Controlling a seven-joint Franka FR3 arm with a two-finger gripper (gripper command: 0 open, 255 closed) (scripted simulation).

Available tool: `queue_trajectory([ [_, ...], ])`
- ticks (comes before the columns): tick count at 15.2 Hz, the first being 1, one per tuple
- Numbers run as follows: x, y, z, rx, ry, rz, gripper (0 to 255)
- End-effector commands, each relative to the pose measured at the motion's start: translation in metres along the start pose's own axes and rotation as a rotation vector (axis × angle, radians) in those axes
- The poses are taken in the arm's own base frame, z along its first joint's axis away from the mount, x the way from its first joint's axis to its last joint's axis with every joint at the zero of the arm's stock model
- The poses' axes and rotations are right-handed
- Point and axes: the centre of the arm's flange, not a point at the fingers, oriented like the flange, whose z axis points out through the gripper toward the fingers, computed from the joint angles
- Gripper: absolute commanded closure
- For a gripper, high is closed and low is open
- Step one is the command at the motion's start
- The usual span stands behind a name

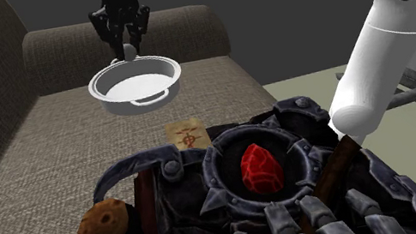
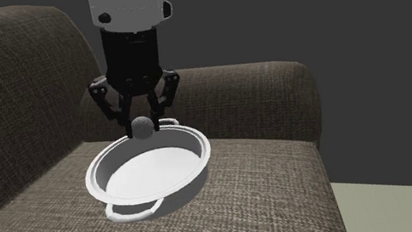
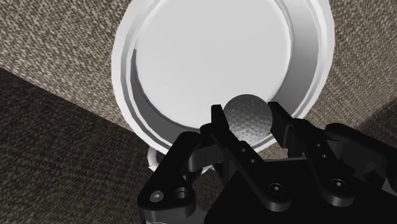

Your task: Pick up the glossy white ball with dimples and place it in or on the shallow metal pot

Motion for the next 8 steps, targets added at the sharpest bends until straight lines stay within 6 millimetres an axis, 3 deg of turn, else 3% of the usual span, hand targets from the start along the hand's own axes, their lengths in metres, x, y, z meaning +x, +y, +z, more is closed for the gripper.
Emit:
queue_trajectory([
  [1, -0.001, 0.001, 0.011, 0.000, 0.001, 0.000, 255],
  [6, -0.006, 0.004, 0.040, 0.000, 0.001, 0.000, 255],
  [8, -0.006, 0.004, 0.040, 0.000, 0.001, 0.000, 255],
])
